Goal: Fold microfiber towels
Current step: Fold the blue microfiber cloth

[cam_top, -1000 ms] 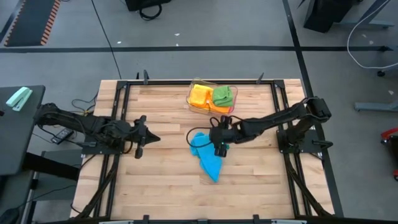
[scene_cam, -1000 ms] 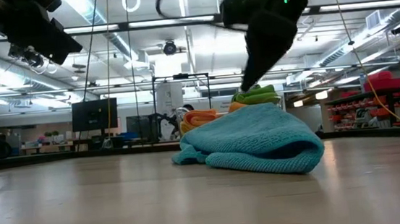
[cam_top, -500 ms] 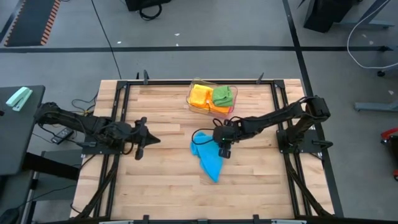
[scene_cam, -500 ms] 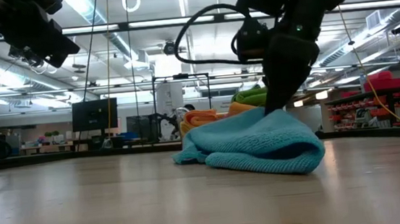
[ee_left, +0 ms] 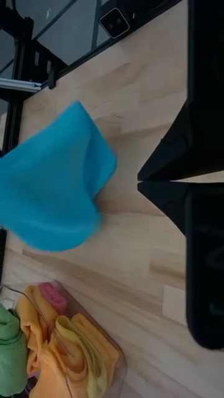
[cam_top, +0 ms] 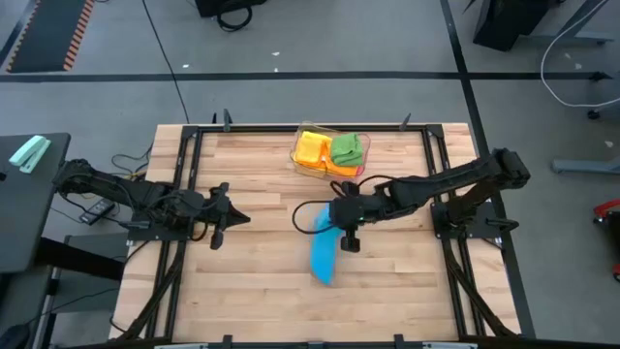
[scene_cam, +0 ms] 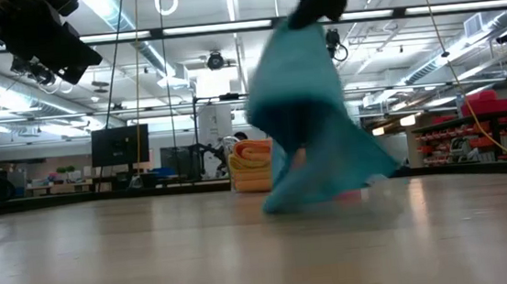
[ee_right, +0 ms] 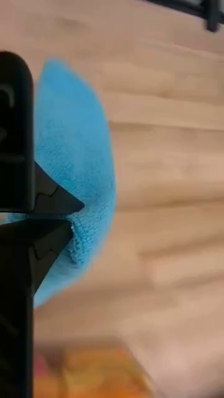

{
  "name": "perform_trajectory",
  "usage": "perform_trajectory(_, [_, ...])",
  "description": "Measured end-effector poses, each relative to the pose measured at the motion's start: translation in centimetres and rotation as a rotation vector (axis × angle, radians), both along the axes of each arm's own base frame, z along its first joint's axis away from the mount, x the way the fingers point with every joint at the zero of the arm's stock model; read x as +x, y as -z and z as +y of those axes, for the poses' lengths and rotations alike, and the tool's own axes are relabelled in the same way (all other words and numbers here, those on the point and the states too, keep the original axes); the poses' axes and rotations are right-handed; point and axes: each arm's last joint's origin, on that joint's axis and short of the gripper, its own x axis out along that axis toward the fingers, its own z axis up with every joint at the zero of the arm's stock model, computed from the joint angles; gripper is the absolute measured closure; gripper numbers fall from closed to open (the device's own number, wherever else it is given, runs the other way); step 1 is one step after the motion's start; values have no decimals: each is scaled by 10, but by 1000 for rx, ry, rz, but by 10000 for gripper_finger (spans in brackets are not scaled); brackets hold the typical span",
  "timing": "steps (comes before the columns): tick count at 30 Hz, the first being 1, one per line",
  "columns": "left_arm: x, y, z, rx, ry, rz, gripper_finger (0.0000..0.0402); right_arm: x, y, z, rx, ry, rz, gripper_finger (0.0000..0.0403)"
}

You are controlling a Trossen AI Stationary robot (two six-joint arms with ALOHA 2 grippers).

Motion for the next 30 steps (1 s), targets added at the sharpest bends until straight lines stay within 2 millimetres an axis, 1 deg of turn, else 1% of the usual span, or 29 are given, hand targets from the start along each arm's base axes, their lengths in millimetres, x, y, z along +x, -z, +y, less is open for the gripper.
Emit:
perform_trajectory(4, [1, -1, 0, -3, -1, -12, 389, -1, -27, -1, -148, -8, -94, 391])
perform_trajectory(6, [0, -1, 0, -3, -1, -10, 388, -1, -39, -3, -193, 5, -129, 391])
perform_trajectory(11, [0, -1, 0, -3, -1, -11, 377, 0, -66, -7, -323, 33, -203, 391])
perform_trajectory(14, [0, -1, 0, -3, -1, -10, 373, 3, -76, -12, -412, 28, -246, 391])
perform_trajectory(16, [0, -1, 0, -3, -1, -11, 373, 8, -76, -15, -427, 35, -290, 391])
perform_trajectory(18, [0, -1, 0, 7, 4, -9, 376, 13, -68, -17, -429, 45, -302, 391])
perform_trajectory(19, [0, -1, 0, 11, 5, -10, 378, 15, -60, -18, -428, 48, -289, 391])
perform_trajectory(21, [0, -1, 0, 11, 5, -10, 383, 21, -37, -17, -404, 55, -228, 391])
perform_trajectory(23, [0, -1, 0, 12, 6, -9, 386, 24, -11, -13, -337, 45, -161, 391])
perform_trajectory(25, [0, 0, 0, 11, 5, -6, 387, 23, 8, -7, -261, 36, -118, 391])
perform_trajectory(27, [0, 0, 0, 10, 4, -2, 386, 19, 18, 3, -213, 33, -79, 391])
perform_trajectory(30, [0, 0, 0, 15, 6, -1, 380, 8, 27, 17, -162, 50, 8, 391])
